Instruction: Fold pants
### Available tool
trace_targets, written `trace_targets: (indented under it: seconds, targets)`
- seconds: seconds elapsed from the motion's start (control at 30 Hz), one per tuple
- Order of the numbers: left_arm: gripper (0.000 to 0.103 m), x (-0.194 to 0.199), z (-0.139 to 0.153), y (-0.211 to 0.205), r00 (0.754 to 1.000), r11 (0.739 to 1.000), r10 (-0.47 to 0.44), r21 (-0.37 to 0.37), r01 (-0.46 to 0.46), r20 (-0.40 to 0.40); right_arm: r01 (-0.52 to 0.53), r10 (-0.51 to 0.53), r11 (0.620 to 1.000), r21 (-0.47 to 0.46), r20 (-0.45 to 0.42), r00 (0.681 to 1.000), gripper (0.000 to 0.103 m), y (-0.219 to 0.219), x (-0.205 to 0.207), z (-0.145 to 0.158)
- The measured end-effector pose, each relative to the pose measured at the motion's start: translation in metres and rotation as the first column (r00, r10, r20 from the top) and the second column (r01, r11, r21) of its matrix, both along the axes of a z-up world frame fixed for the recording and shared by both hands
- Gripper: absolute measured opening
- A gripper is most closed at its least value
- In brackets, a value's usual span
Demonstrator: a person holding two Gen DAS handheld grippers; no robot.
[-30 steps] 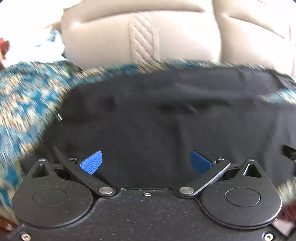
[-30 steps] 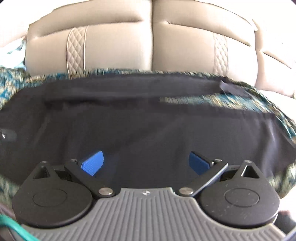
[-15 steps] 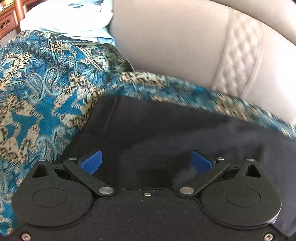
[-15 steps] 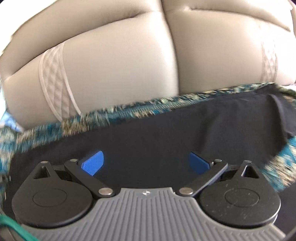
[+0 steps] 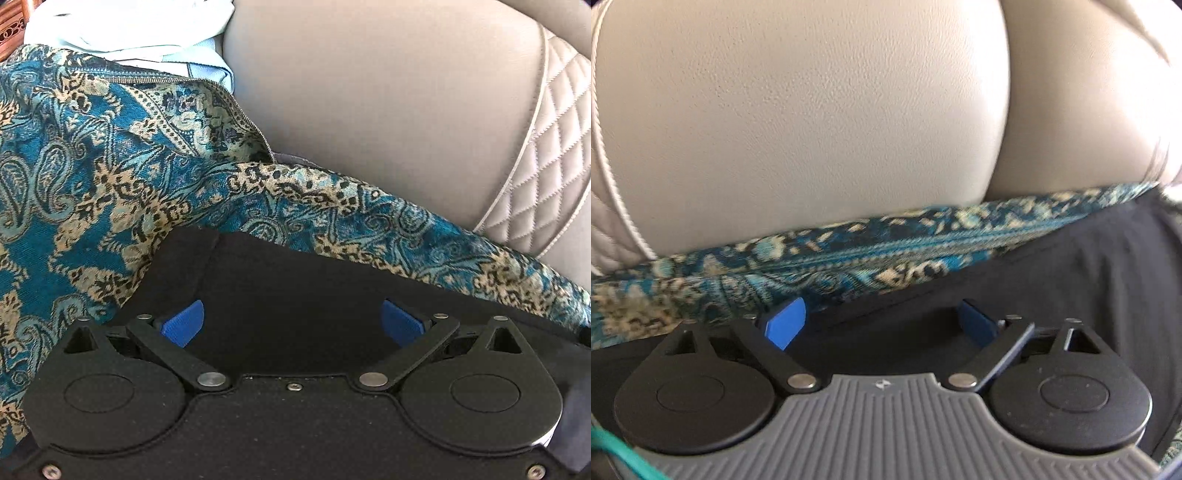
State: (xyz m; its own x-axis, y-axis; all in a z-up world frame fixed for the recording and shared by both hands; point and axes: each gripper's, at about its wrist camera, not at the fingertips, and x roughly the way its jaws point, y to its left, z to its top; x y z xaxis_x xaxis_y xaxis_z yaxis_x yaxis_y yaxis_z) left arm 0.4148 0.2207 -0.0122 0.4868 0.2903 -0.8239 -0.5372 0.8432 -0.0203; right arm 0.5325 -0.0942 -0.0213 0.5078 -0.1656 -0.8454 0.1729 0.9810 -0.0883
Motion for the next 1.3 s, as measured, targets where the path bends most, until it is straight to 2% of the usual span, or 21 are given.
trace_targets:
  seconds: [0.07, 0.1, 0.17, 0.2, 0.23, 0.33, 0.4, 0.5, 0.6, 0.63, 0.7, 0.73, 0.77, 0.83, 0.87, 1.0, 1.1, 1.17, 1.23, 1.3]
  targets:
    - [0.103, 0.004, -0.002, 0.002, 1.000, 1.000, 0.011, 0.001, -0.011, 0.003, 0.010, -0.010, 1.000, -0.014, 0.007, 1.000, 0.066, 0.001, -0.003, 0.001]
    - [0.103, 0.005, -0.002, 0.003, 1.000, 1.000, 0.018, -0.001, -0.018, 0.007, 0.024, -0.024, 1.000, -0.015, 0.008, 1.000, 0.060, 0.000, -0.004, 0.003]
    - [0.103, 0.007, -0.003, 0.006, 0.999, 0.999, 0.037, -0.021, -0.036, 0.022, 0.048, -0.048, 0.999, -0.022, 0.001, 0.999, 0.030, -0.003, -0.005, 0.010]
    - [0.103, 0.007, -0.003, 0.007, 0.999, 0.998, 0.047, -0.032, -0.046, 0.026, 0.059, -0.059, 0.998, -0.016, -0.004, 0.998, 0.023, -0.006, -0.006, 0.013]
    - [0.103, 0.007, -0.004, 0.009, 0.998, 0.998, 0.057, -0.043, -0.056, 0.031, 0.070, -0.070, 0.998, -0.002, -0.011, 0.997, 0.011, -0.010, -0.007, 0.015]
    - [0.103, 0.009, -0.005, 0.008, 0.996, 0.997, 0.074, -0.040, -0.072, 0.047, 0.080, -0.078, 0.995, 0.062, -0.027, 0.997, 0.003, -0.025, -0.012, 0.021]
    - [0.103, 0.010, -0.008, 0.005, 0.996, 0.996, 0.082, -0.020, -0.082, 0.037, 0.094, -0.092, 0.991, 0.093, -0.026, 0.995, 0.002, -0.040, -0.021, 0.024]
    - [0.103, 0.013, -0.013, -0.001, 0.998, 0.998, 0.065, 0.004, -0.065, 0.009, 0.100, -0.102, 0.982, 0.161, 0.009, 0.995, 0.002, -0.066, -0.052, 0.029]
    - [0.103, 0.014, -0.019, -0.006, 0.998, 0.997, 0.062, 0.039, -0.061, -0.015, 0.075, -0.084, 0.979, 0.189, 0.039, 0.996, 0.002, -0.088, -0.086, 0.025]
    - [0.103, 0.015, -0.019, -0.007, 0.997, 0.997, 0.070, 0.046, -0.069, -0.020, 0.060, -0.072, 0.977, 0.203, 0.053, 0.996, 0.002, -0.094, -0.092, 0.025]
    - [0.103, 0.017, -0.020, -0.005, 0.993, 0.993, 0.114, 0.039, -0.113, -0.018, 0.037, -0.049, 0.974, 0.223, 0.048, 0.998, 0.009, -0.102, -0.092, 0.028]
    - [0.103, 0.017, -0.020, -0.004, 0.990, 0.989, 0.143, 0.032, -0.142, -0.015, 0.031, -0.042, 0.969, 0.244, 0.041, 0.998, 0.021, -0.104, -0.088, 0.030]
    - [0.103, 0.017, -0.020, -0.003, 0.985, 0.985, 0.172, 0.028, -0.172, -0.008, 0.041, -0.053, 0.965, 0.259, 0.038, 0.998, 0.039, -0.105, -0.082, 0.031]
    - [0.103, 0.019, -0.021, -0.004, 0.977, 0.977, 0.212, 0.038, -0.211, -0.003, 0.044, -0.051, 0.970, 0.239, 0.020, 0.999, 0.057, -0.096, -0.065, 0.034]
    - [0.103, 0.021, -0.021, -0.004, 0.974, 0.973, 0.226, 0.049, -0.226, -0.008, 0.044, -0.048, 0.974, 0.223, 0.010, 0.999, 0.061, -0.089, -0.059, 0.034]
    - [0.103, 0.027, -0.021, -0.003, 0.963, 0.962, 0.269, 0.061, -0.267, -0.019, 0.066, -0.051, 0.981, 0.185, -0.083, 0.995, 0.063, -0.063, -0.016, 0.020]
    - [0.103, 0.030, -0.022, -0.003, 0.959, 0.957, 0.282, 0.071, -0.280, -0.017, 0.099, -0.081, 0.984, 0.146, -0.123, 0.989, 0.076, -0.047, 0.009, 0.009]
    - [0.103, 0.030, -0.023, -0.004, 0.961, 0.958, 0.277, 0.084, -0.275, -0.008, 0.093, -0.079, 0.992, 0.084, -0.153, 0.985, 0.085, -0.035, 0.022, 0.000]
    - [0.103, 0.030, -0.024, -0.005, 0.963, 0.959, 0.268, 0.092, -0.267, 0.003, 0.063, -0.062, 0.998, 0.000, -0.174, 0.983, 0.090, -0.022, 0.028, -0.008]
    - [0.103, 0.030, -0.025, -0.003, 0.966, 0.961, 0.259, 0.094, -0.258, 0.009, 0.070, -0.075, 0.997, -0.033, -0.174, 0.982, 0.092, -0.017, 0.030, -0.012]
